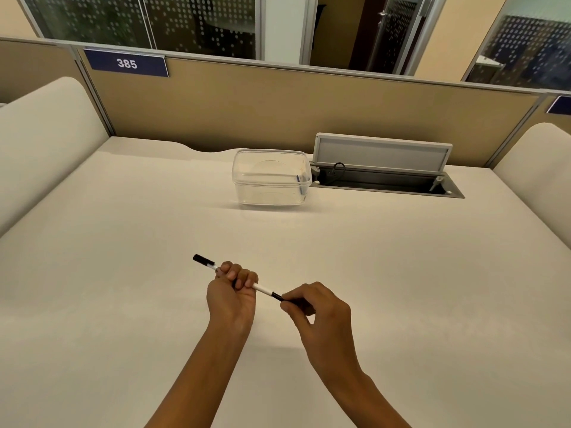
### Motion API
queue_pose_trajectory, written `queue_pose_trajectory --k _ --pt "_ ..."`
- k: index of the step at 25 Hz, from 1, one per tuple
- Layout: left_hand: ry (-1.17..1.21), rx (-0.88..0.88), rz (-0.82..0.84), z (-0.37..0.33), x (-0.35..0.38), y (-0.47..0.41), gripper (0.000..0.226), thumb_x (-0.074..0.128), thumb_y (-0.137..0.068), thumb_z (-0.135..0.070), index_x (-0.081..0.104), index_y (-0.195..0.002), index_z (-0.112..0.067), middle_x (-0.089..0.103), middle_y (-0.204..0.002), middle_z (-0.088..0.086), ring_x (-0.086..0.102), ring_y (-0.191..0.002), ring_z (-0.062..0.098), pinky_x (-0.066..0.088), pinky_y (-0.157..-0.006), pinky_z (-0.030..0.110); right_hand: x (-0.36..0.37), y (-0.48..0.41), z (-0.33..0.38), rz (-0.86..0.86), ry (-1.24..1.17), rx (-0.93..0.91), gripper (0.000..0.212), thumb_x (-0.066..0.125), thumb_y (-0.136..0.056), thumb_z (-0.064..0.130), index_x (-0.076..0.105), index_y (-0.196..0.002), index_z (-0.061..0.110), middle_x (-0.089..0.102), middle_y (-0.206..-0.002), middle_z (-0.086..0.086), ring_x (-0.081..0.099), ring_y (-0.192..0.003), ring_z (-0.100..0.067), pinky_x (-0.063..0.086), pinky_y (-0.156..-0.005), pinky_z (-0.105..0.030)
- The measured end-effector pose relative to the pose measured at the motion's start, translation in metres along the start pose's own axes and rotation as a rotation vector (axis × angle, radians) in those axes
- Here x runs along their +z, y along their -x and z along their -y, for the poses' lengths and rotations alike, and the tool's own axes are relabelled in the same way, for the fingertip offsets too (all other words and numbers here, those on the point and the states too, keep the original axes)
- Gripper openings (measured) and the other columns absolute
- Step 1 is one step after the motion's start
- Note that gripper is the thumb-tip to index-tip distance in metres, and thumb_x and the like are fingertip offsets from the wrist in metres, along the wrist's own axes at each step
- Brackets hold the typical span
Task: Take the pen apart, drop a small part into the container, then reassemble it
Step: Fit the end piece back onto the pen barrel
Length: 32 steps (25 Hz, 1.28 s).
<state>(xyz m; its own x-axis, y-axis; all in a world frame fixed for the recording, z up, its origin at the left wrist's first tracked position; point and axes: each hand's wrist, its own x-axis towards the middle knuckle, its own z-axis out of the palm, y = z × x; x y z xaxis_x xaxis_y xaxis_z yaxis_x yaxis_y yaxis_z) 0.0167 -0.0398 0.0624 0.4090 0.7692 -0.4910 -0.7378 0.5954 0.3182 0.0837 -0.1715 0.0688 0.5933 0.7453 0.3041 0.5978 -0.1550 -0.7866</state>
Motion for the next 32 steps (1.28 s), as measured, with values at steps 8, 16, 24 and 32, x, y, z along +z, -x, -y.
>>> queue_pose_trajectory --k 8,16,24,32 --pt "-0.063 -0.016 0.084 0.006 0.007 0.007 0.039 0.019 -0.094 0.002 0.039 -0.066 -0.016 0.036 -0.045 -0.006 0.028 -0.037 0.007 0.031 -0.038 0.018 0.001 -0.009 0.007 0.041 -0.39 0.426 0.006 0.072 -0.08 0.013 0.068 -0.083 0.016 0.072 -0.07 -0.001 0.07 -0.058 -0.014 0.058 -0.057 -0.02" --pt "-0.046 -0.012 0.078 0.005 0.011 0.008 0.041 0.016 -0.089 0.007 0.039 -0.064 -0.016 0.036 -0.044 -0.007 0.028 -0.036 0.007 0.03 -0.037 0.018 0.008 -0.001 0.009 -0.067 -0.13 0.223 0.007 0.072 -0.08 0.012 0.069 -0.081 0.019 0.066 -0.066 0.012 0.066 -0.06 -0.008 0.056 -0.055 -0.017" --pt "-0.077 0.049 0.143 0.008 0.013 0.015 0.037 0.022 -0.092 0.002 0.038 -0.064 -0.016 0.035 -0.045 -0.007 0.027 -0.037 0.007 0.029 -0.038 0.018 0.011 -0.001 0.019 -0.067 -0.148 0.389 0.022 0.062 -0.088 0.012 0.07 -0.068 0.018 0.063 -0.053 0.009 0.058 -0.045 -0.004 0.045 -0.045 -0.01" --pt "-0.108 0.08 0.205 0.005 0.018 0.017 0.038 0.022 -0.092 0.0 0.038 -0.062 -0.017 0.034 -0.045 -0.008 0.026 -0.038 0.007 0.028 -0.039 0.018 0.006 -0.01 0.025 0.153 -0.364 0.67 0.045 0.041 -0.098 0.035 0.062 -0.064 0.014 0.06 -0.052 0.002 0.046 -0.038 -0.007 0.037 -0.041 -0.015"
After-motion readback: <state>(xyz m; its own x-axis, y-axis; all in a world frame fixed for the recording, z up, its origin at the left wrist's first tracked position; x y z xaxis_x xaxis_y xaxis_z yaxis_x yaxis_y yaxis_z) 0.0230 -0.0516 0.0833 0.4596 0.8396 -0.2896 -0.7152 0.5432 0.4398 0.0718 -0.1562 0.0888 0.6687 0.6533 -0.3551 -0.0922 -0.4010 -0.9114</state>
